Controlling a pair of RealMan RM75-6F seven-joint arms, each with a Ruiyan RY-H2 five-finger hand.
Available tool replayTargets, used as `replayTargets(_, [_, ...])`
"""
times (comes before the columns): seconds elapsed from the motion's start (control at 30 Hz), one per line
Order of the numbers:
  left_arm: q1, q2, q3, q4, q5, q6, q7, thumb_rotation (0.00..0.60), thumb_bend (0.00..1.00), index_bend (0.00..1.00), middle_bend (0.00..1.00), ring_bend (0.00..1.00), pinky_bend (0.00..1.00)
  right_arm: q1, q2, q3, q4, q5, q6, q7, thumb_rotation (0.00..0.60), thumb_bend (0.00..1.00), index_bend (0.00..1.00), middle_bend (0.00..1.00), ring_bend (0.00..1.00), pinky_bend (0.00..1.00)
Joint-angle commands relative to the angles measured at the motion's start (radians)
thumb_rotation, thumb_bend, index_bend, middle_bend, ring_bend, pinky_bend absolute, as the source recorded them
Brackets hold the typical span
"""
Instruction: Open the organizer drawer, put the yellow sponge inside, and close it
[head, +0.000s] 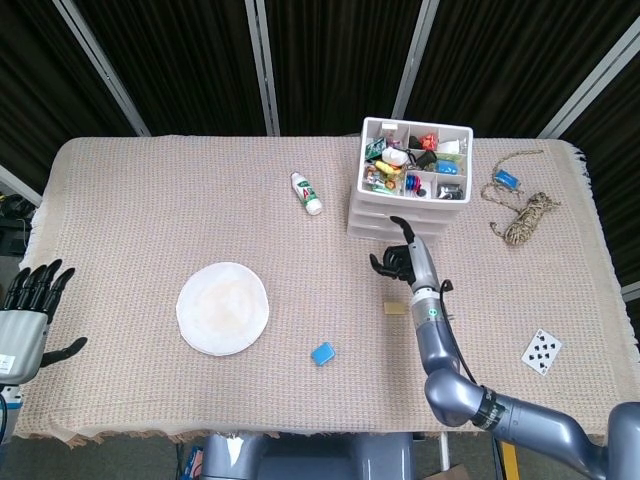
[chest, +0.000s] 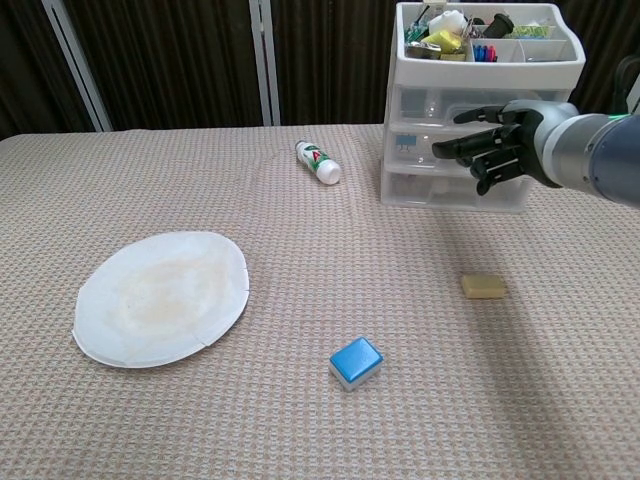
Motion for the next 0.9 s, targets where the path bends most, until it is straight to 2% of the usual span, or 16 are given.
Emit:
replayTargets(0.03, [0.0, 0.0, 0.0, -0.001, 0.0, -0.001, 0.001, 0.6, 0.11, 0.06, 0.0, 0.0, 0.0, 0.01, -0.013, 0.01, 0.027, -0.004, 0.004, 0.016, 0.6, 0.28, 0.12, 0.79, 0.77, 0.68])
replayTargets(0.47, [-0.002, 0.001, 0.002, -0.005, -0.005, -0.008, 0.002, 0.6, 0.11, 0.06, 0.0, 0.0, 0.0, 0.037, -0.041, 0.048, 0.101, 0.047, -0.019, 0.048, 0.6, 0.3, 0.15, 0.79, 0.77, 0.68])
replayTargets(0.77, [-0.003, 0.001, 0.003, -0.006, -0.004, -0.009, 0.005, 0.6, 0.11, 0.06, 0.0, 0.0, 0.0, 0.043, -0.059, 0.116, 0.123, 0.133, -0.049, 0.118, 0.6, 0.32, 0.21, 0.79, 0.77, 0.68])
replayTargets(0.9, [-0.003, 0.0, 0.003, -0.005, -0.003, -0.008, 0.006, 0.6, 0.11, 0.06, 0.0, 0.0, 0.0, 0.044, -0.06, 0.128, 0.127, 0.162, -0.057, 0.13, 0.6, 0.32, 0.23, 0.79, 0.77, 0.68])
